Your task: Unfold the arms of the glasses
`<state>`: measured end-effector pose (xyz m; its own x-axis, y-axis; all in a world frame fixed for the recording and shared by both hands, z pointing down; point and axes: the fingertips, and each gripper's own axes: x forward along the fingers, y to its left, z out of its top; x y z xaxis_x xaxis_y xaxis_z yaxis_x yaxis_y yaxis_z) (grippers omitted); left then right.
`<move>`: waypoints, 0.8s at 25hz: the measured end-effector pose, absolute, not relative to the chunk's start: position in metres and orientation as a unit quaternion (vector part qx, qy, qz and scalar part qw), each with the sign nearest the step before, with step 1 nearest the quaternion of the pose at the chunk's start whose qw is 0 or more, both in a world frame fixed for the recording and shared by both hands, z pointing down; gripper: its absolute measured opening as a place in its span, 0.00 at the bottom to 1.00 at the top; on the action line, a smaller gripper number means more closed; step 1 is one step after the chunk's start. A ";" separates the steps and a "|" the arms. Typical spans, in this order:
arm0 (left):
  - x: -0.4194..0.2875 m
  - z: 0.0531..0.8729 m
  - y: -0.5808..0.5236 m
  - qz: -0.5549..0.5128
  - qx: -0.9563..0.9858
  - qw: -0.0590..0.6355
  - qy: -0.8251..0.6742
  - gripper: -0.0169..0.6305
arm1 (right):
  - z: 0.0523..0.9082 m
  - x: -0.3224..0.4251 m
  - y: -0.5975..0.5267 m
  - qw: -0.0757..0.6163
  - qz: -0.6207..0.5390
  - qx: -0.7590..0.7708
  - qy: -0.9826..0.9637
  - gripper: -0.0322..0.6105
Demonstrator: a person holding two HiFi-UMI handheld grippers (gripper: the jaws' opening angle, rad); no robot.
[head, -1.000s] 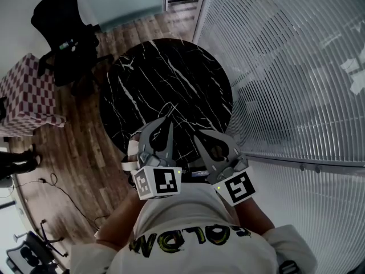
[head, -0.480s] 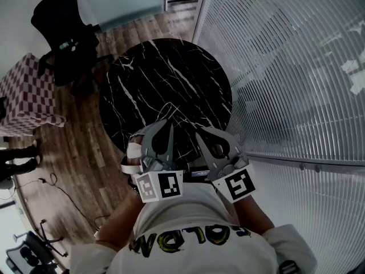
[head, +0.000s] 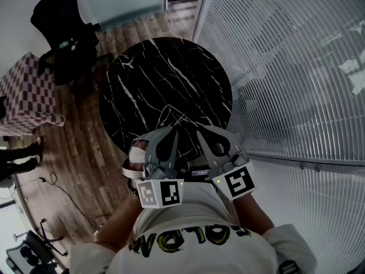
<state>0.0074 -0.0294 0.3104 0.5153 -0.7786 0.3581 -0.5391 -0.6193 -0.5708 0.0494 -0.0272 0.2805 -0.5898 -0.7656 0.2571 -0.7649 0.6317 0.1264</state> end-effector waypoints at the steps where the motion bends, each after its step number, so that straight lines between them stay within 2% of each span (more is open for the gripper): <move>1: 0.009 0.310 -0.027 -0.302 -0.849 0.200 0.384 0.05 | 0.281 0.050 -0.028 0.147 -0.001 0.429 -0.891 0.07; 20: 0.031 0.318 0.013 -0.309 -0.862 0.303 0.263 0.05 | 0.302 0.059 -0.033 0.182 0.014 0.425 -0.887 0.07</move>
